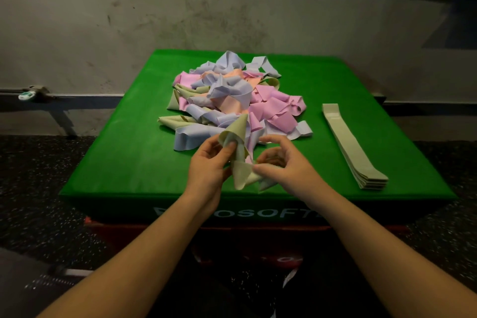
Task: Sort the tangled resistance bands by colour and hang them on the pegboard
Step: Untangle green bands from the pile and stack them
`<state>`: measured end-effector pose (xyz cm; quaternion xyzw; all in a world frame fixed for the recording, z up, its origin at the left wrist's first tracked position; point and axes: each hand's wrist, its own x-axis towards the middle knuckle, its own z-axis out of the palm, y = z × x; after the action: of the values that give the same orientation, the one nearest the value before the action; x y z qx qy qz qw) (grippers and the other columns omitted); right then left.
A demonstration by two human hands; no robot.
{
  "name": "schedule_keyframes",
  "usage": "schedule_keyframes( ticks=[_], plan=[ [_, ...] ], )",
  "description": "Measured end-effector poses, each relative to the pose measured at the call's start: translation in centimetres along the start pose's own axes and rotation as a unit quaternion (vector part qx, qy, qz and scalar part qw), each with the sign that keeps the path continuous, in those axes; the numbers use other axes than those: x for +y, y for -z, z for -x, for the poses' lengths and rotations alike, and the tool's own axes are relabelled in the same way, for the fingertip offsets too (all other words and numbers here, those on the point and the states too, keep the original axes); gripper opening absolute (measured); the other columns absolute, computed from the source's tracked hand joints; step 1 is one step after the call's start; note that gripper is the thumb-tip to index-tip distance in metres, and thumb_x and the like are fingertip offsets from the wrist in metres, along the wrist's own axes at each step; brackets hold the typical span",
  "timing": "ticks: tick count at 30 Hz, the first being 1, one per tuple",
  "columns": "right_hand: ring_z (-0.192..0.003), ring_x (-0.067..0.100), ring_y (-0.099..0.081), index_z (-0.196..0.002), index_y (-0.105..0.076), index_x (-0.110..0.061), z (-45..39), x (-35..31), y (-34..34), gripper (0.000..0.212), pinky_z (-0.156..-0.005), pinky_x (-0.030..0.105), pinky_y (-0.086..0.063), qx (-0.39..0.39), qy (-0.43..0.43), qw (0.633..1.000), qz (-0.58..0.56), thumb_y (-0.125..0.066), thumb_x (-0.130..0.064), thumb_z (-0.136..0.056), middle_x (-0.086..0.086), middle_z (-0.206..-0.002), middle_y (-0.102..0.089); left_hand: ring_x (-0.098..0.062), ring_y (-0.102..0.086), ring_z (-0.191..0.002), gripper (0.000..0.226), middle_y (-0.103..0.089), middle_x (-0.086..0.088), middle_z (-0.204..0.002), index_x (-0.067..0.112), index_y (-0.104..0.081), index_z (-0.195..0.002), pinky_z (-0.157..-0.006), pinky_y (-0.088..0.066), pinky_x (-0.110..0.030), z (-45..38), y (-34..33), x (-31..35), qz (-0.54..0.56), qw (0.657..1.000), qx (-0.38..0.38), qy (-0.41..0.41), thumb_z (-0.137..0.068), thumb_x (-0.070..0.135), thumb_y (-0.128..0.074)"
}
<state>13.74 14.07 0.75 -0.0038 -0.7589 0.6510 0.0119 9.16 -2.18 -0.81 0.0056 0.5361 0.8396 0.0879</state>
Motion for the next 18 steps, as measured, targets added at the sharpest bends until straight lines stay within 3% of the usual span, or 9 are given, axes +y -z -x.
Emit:
schedule_keyframes(
  ticks=[2, 4, 7, 10, 14, 18],
  plan=[
    [-0.101, 0.011, -0.065, -0.115, -0.058, -0.042, 0.2, 0.1, -0.2, 0.046, -0.083, 0.033, -0.058, 0.014, 0.026, 0.998, 0.052, -0.079, -0.016, -0.083, 0.003, -0.106, -0.065, -0.011, -0.067, -0.080, 0.011, -0.073, 0.004, -0.087, 0.016, -0.065, -0.098, -0.067, -0.057, -0.028, 0.4, -0.2, -0.3, -0.006, 1.000, -0.004, -0.005, -0.094, 0.007, -0.061],
    [-0.107, 0.005, -0.063, -0.115, -0.057, -0.047, 0.1, -0.3, -0.4, 0.046, -0.088, 0.024, -0.054, 0.029, 0.040, 0.997, 0.066, -0.079, -0.024, -0.082, -0.006, -0.112, -0.065, -0.012, -0.068, -0.082, 0.013, -0.074, 0.003, -0.088, 0.016, -0.067, -0.099, -0.067, -0.056, -0.026, 0.7, -0.3, -0.6, -0.018, 1.000, -0.011, -0.015, -0.094, 0.006, -0.061],
    [-0.099, 0.006, -0.066, -0.116, -0.062, -0.037, -0.3, -1.0, -0.7, 0.041, -0.079, 0.017, -0.053, 0.045, 0.065, 0.995, 0.054, -0.077, -0.014, -0.084, -0.006, -0.110, -0.069, -0.014, -0.069, -0.089, 0.018, -0.076, 0.001, -0.095, 0.018, -0.069, -0.102, -0.075, -0.057, -0.028, 0.9, -0.5, -0.9, -0.043, 0.998, -0.043, -0.031, -0.093, 0.005, -0.061],
    [-0.079, 0.004, -0.066, -0.098, -0.071, -0.023, -0.5, -1.3, -0.6, 0.027, -0.072, 0.016, -0.051, 0.062, 0.075, 0.994, 0.041, -0.068, 0.000, -0.087, -0.007, -0.089, -0.074, -0.012, -0.070, -0.094, 0.030, -0.077, 0.002, -0.099, 0.022, -0.068, -0.108, -0.080, -0.057, -0.027, 1.2, -0.5, -0.7, -0.079, 0.992, -0.086, -0.039, -0.093, -0.002, -0.060],
    [-0.069, 0.001, -0.060, -0.086, -0.073, -0.020, -0.5, -1.1, 0.0, 0.018, -0.067, 0.018, -0.048, 0.069, 0.078, 0.991, 0.089, -0.067, -0.003, -0.088, -0.011, -0.075, -0.071, -0.006, -0.069, -0.095, 0.035, -0.076, 0.009, -0.098, 0.026, -0.066, -0.106, -0.080, -0.055, -0.023, 1.1, -0.2, -0.5, -0.129, 0.987, -0.077, -0.061, -0.089, -0.005, -0.064],
    [-0.065, 0.001, -0.057, -0.085, -0.077, -0.020, -0.7, -0.5, 0.6, 0.011, -0.065, 0.024, -0.047, 0.118, 0.088, 0.976, 0.161, -0.069, -0.014, -0.089, -0.006, -0.074, -0.071, -0.009, -0.069, -0.090, 0.027, -0.074, 0.000, -0.104, 0.018, -0.069, -0.109, -0.081, -0.055, -0.024, 0.6, 0.6, -0.4, -0.222, 0.971, -0.035, -0.086, -0.087, 0.003, -0.072]
  ],
)
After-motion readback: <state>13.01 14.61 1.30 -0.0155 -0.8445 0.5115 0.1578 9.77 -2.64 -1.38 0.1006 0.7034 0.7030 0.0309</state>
